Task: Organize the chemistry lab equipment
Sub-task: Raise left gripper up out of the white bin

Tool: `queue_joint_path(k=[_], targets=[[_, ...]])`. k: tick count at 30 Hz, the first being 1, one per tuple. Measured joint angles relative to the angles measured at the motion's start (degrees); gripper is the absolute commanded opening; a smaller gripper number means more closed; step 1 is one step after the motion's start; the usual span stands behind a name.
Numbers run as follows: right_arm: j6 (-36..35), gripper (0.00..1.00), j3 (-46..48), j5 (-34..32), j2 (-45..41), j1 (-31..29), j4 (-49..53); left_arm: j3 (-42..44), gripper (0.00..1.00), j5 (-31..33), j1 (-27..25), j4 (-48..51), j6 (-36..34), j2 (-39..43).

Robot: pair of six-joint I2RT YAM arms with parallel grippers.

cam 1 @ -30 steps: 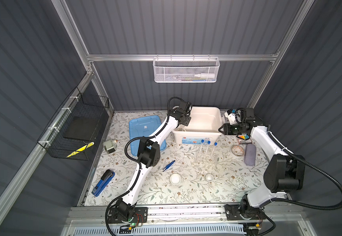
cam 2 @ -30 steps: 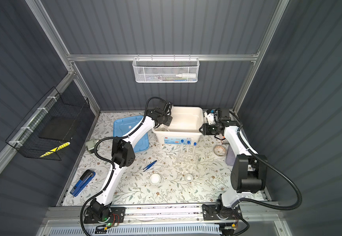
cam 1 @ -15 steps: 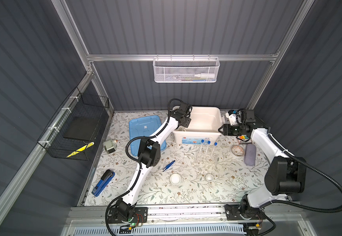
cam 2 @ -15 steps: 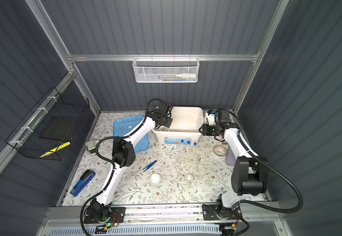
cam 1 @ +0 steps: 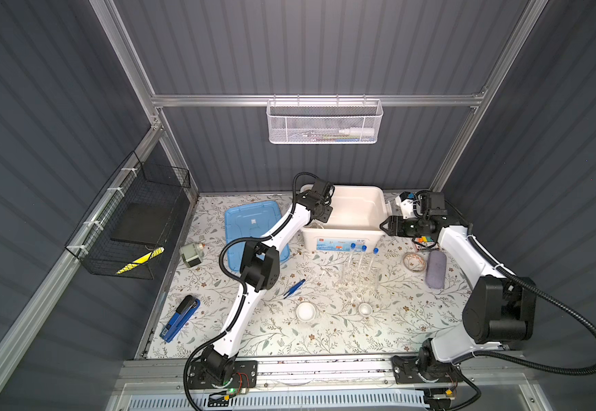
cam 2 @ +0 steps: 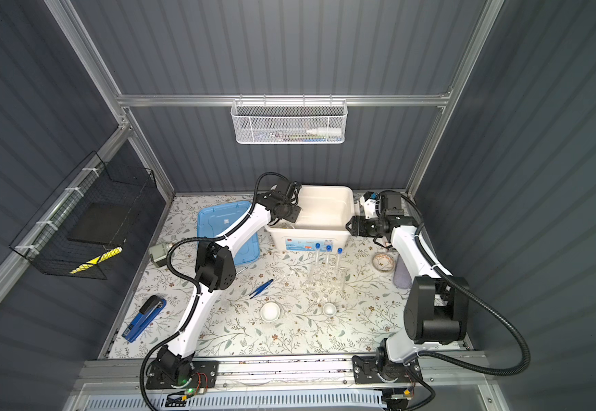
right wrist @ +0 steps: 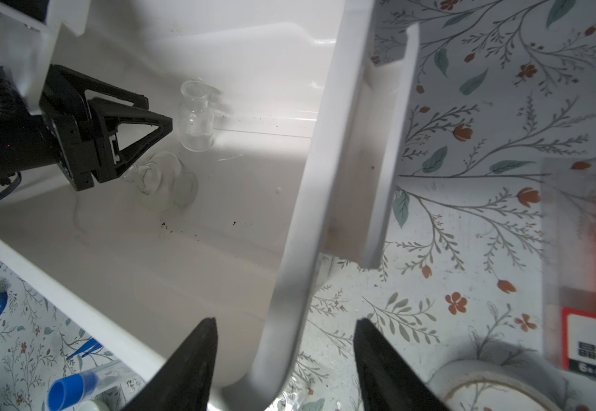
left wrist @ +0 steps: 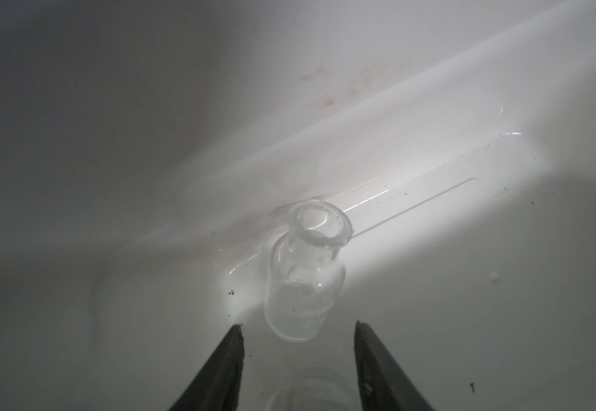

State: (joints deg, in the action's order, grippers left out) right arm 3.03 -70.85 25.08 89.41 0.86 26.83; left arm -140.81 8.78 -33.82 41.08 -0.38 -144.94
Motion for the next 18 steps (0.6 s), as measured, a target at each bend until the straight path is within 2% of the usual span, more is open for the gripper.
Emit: queue_joint_path(k=[9, 18], targets=[[1.79, 0.88, 0.37, -1.03, -2.36, 0.28, -0.90, 2.51, 0.81, -0.90, 0.00, -1.05, 1.09, 0.94], [3.17, 0.96, 1.77, -2.40, -5.27, 0.61, -2.10, 5.86, 0.98, -1.36, 0.02, -3.19, 2.51, 8.09]])
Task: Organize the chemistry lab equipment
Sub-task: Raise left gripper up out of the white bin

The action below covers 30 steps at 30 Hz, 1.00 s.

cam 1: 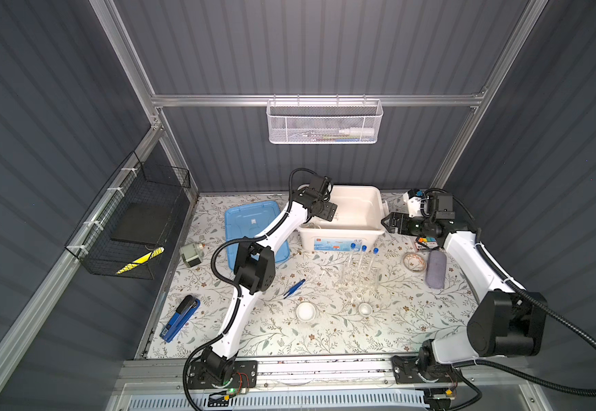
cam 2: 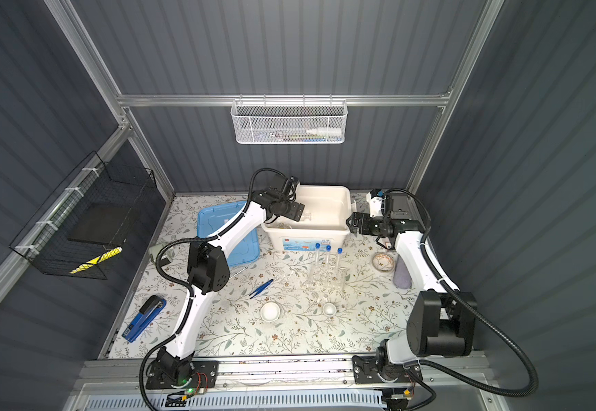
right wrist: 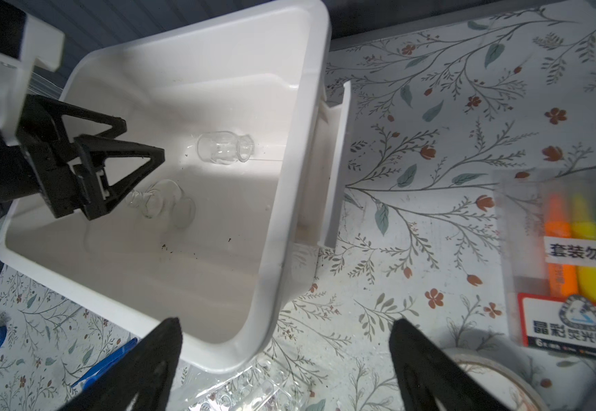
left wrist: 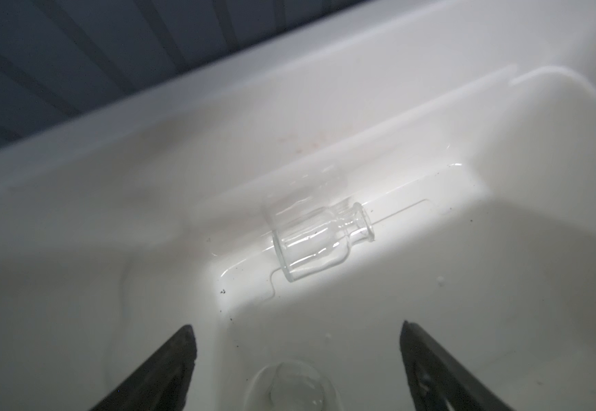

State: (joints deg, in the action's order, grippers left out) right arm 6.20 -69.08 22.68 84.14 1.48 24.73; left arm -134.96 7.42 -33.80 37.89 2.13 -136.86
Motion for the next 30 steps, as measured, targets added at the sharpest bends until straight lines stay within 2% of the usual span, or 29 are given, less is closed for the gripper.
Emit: queue_joint_path(k=[10, 22, 30], targets=[[0.96, 0.99, 0.94, -0.48, -1.40, 0.09, -0.94, 7.34, 1.00, 1.42, 0.04, -4.22, 0.68, 11.41], [1.92, 0.99, 2.34, -1.73, -2.73, 0.42, -1.53, 32.33, 1.00, 8.15, 0.04, -12.26, 0.46, 31.63], [2.82, 0.99, 3.34, -3.15, -4.26, 0.81, -3.50, 48.54, 1.00, 8.55, 0.04, -12.83, -0.37, 41.75]])
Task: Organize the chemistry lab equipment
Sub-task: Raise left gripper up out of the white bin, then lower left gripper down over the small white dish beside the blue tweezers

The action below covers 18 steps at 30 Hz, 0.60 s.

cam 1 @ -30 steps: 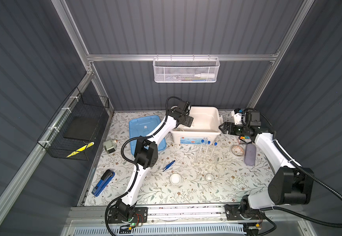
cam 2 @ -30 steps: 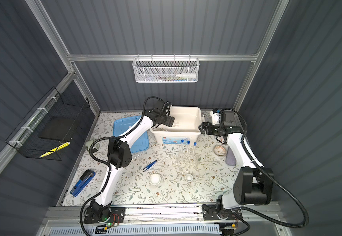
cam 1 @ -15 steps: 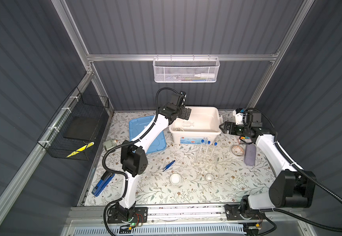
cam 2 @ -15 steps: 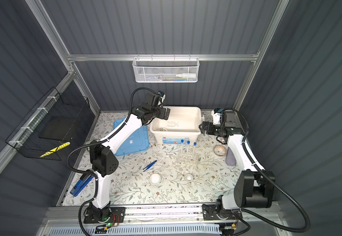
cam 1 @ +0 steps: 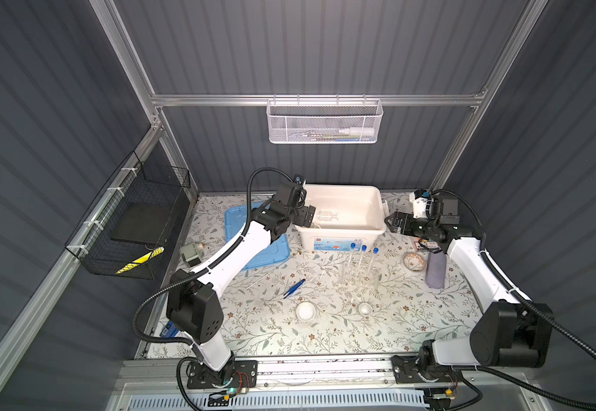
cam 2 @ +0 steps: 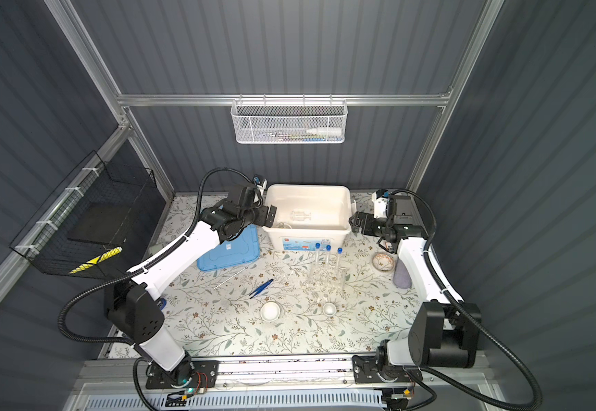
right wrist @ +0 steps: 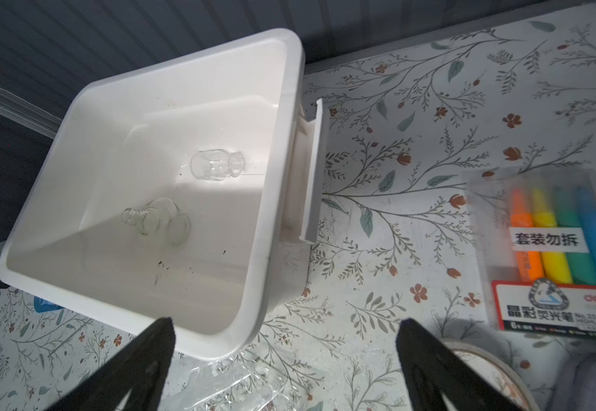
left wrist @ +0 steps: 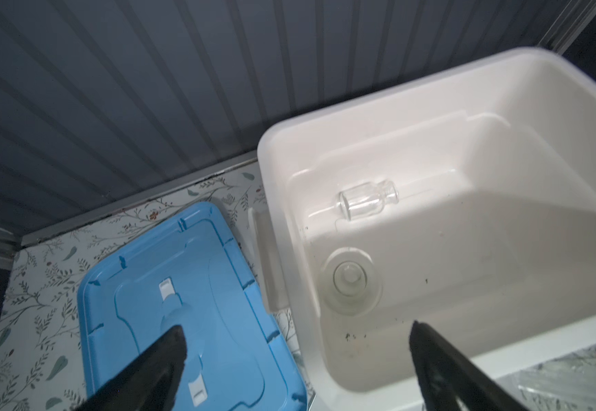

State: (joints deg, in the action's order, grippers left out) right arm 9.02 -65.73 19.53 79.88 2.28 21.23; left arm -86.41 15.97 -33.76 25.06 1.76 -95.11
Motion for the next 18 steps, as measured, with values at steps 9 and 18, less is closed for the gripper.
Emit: queue_joint_path(k=[9, 18], targets=[[0.02, 0.99, 0.66, -1.62, -1.84, 0.37, -1.31, 17.68, 1.00, -5.88, -0.46, 2.29, -1.44, 6.62], [0.48, 0.99, 1.57, -1.75, -1.84, 0.46, -1.33, 23.96, 0.99, -7.74, -9.81, 4.98, -3.34, 8.13]])
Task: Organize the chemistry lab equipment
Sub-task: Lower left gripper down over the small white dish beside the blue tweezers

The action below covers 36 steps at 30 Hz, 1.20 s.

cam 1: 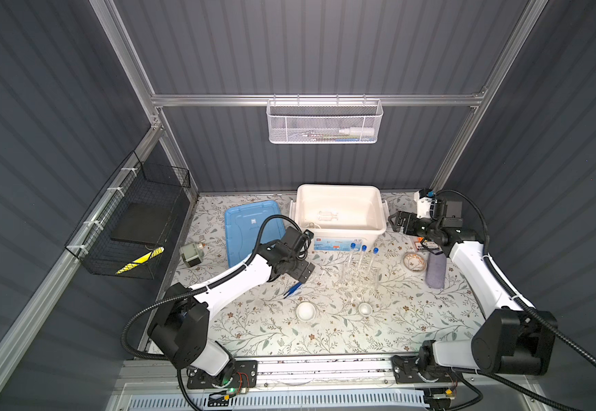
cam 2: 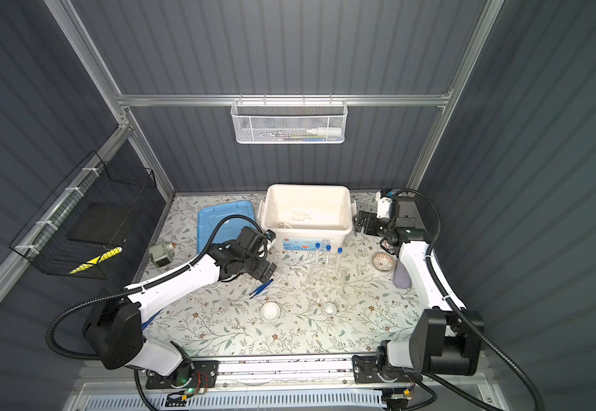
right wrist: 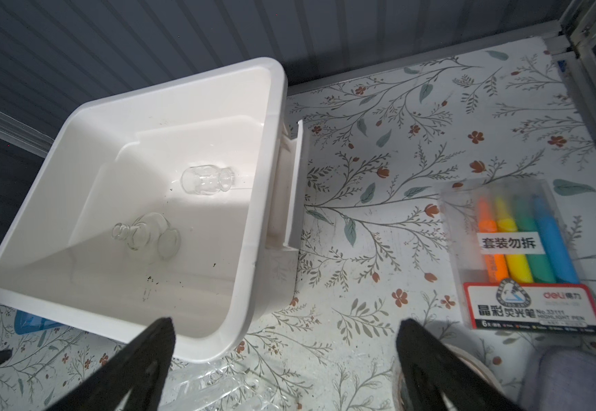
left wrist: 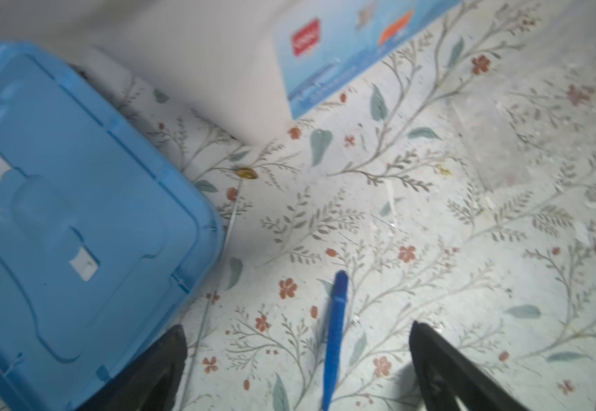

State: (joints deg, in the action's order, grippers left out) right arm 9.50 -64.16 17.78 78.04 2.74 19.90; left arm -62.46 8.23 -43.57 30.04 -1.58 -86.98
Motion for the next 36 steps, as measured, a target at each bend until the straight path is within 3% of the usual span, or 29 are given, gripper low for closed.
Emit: queue_joint_path(k=[6, 24, 36], targets=[[0.59, 0.99, 0.22, -0.04, -0.13, 0.00, 0.28, 2.60, 1.00, -2.51, -1.95, 1.84, 1.27, 0.90], [0.59, 0.99, 2.40, -0.72, -2.38, 0.02, 1.38, 3.69, 0.99, -2.29, -10.91, 7.08, 5.16, -0.83], [0.76, 0.99, 3.85, -1.11, -3.52, 0.00, 1.55, 3.69, 0.99, 0.04, -15.15, 9.68, 12.83, -2.73]])
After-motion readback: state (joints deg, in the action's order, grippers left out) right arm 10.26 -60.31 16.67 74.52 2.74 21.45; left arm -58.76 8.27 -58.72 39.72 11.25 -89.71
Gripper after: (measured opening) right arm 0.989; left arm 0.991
